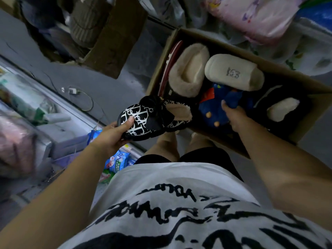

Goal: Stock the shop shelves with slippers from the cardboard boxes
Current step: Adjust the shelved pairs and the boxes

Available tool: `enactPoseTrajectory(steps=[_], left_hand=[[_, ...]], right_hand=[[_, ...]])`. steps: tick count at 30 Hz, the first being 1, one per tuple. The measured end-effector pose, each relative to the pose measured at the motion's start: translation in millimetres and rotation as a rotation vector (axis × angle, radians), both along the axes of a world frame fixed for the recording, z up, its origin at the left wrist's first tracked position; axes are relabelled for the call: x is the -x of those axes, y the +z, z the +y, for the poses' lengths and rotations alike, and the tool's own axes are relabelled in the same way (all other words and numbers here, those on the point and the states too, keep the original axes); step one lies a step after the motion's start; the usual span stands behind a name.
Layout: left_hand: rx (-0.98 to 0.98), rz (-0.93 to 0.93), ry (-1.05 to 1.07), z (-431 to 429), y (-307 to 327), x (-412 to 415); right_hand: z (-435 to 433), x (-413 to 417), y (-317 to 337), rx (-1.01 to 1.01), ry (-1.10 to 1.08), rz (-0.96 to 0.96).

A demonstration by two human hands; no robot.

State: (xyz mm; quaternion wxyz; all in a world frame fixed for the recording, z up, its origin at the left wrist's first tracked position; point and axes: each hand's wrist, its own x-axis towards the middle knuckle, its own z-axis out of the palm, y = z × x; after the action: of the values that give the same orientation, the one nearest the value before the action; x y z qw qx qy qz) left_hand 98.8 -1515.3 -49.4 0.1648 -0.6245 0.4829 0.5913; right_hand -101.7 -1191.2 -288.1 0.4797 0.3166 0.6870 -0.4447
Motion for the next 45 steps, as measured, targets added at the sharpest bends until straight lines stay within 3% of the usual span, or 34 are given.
enactPoseTrajectory(steps=[6,15,21,26,33,38,41,45], left_hand=[[-0.035,0.027,-0.019,-5,-5,2],[-0.058,0.056,-0.049,-15,-5,1],[-0.101,0.090,-0.070,-13,-13,3],[-0.111,0.117,-0.113,-3,-14,9],[-0.111,0.145,-0.126,-7,-16,7],[-0.105,0.150,-0.028,-26,-15,-3],[-0.094,0.167,0.058,-39,-12,-10],[-0.079,0.173,0.121,-61,-10,-23]], right_hand=[[1,12,15,-0.052,-0.020,0.059],[46,-29,125,-0.138,0.081,0.275],[96,-57,164,-0.241,0.040,0.397],[108,-58,162,-0.454,-0.023,0.510],[94,-49,138,-0.502,-0.057,0.403],[64,-48,150,-0.604,0.033,0.724],[22,-41,167,-0.487,0.174,0.927],[-51,-27,162,-0.104,0.464,0.768]])
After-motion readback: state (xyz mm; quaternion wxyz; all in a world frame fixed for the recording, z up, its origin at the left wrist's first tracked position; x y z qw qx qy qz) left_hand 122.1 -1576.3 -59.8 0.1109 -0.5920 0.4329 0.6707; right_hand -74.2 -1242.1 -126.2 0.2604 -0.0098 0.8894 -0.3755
